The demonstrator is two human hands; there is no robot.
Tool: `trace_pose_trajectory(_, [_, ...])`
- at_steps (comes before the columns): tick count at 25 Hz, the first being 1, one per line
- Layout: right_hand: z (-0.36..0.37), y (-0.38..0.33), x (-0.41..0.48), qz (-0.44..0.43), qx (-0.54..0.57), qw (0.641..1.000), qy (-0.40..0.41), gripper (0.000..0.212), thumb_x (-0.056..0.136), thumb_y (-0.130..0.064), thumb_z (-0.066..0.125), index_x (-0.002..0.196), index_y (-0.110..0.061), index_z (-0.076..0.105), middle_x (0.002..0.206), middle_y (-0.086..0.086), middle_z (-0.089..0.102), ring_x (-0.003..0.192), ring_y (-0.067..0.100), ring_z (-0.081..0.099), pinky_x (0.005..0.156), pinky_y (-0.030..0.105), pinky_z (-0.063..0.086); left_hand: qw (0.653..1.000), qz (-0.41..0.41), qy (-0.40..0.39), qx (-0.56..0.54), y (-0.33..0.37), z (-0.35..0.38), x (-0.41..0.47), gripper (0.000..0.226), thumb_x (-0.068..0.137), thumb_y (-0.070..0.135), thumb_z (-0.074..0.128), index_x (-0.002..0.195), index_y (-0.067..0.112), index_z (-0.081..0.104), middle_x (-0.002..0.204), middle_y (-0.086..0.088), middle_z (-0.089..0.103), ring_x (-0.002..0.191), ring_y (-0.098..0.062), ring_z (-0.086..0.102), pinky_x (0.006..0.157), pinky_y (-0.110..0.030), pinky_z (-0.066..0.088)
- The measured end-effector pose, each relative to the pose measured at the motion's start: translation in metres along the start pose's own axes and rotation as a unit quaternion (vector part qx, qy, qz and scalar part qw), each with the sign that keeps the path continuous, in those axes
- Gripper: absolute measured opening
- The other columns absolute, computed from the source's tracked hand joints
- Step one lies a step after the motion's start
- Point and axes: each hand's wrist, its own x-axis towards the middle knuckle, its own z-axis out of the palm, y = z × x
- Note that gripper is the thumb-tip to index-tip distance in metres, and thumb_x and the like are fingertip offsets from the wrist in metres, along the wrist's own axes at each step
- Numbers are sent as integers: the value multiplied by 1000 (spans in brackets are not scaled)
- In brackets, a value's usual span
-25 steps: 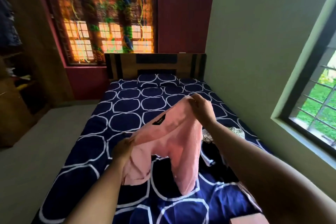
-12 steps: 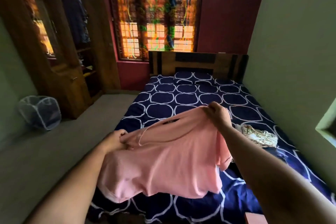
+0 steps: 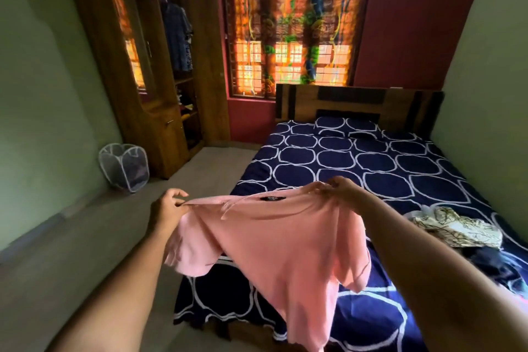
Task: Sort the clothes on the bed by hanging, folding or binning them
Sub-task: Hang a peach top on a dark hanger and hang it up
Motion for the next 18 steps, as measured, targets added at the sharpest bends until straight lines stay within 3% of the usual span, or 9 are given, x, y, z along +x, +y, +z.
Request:
trace_pose_trajectory(2, [31,-11,-6,87,85,987,-102,39,80,-46,70,94,-10,68,86,10,69,77,23,62,74,35,50,1000,7,21,12,-25,-35,-1,12,76,3,77,81,7,67,79,-6,67,75,-20,58,60,-15,39])
trace_pose_trajectory(4, [62,-19,-13,131,159,968,-143,15,87,-21,62,85,-7,65,77,11,67,70,24,61,79,37,49,999,9,43,18,-53,-66,-2,6,78,4,75,81,5,70,81,-7,69,76,-20,59,59,-6,36])
trace_pose_trajectory(7, [114,-37,-25,113,136,973,-151,15,86,3,54,76,-5,60,72,10,56,62,20,51,66,33,44,998,31,50,34,-98,-110,-4,8,82,3,72,89,-1,72,92,-12,71,87,-27,65,76,-18,44])
trace_pose_trajectory(9, [143,-48,-33,81,129,979,-134,8,86,0,60,79,-3,63,73,10,54,60,16,47,60,29,41,995,47,71,45,-123,-132,-5,14,87,7,68,95,-5,71,99,-18,70,95,-34,65,82,-31,44])
trace_pose_trajectory(11, [164,-58,-42,45,136,985,-93,4,88,-5,63,85,-3,66,70,6,55,57,13,46,54,23,41,995,24,91,32,-138,-145,-11,21,93,14,61,102,-3,69,103,-20,69,98,-36,64,81,-34,43])
trace_pose_trajectory(13, [179,-62,-53,20,155,986,-57,7,89,-4,61,91,-4,67,69,4,60,60,10,53,60,17,47,996,-10,91,-12,-144,-149,-19,25,97,18,54,109,-1,66,107,-19,68,101,-34,61,79,-31,39])
trace_pose_trajectory(16, [197,-60,-68,7,169,986,-10,13,90,-6,61,100,-6,68,78,4,65,69,14,58,72,23,49,996,-29,69,-49,-154,-154,-27,25,98,23,52,108,3,64,105,-17,67,98,-30,59,75,-27,38])
trace_pose_trajectory(18, [199,-56,-77,14,158,987,28,11,88,-8,62,95,-7,70,79,6,66,70,16,57,72,27,49,996,-9,28,-79,-161,-157,-28,9,93,22,62,98,16,67,96,-7,68,95,-27,61,73,-19,42])
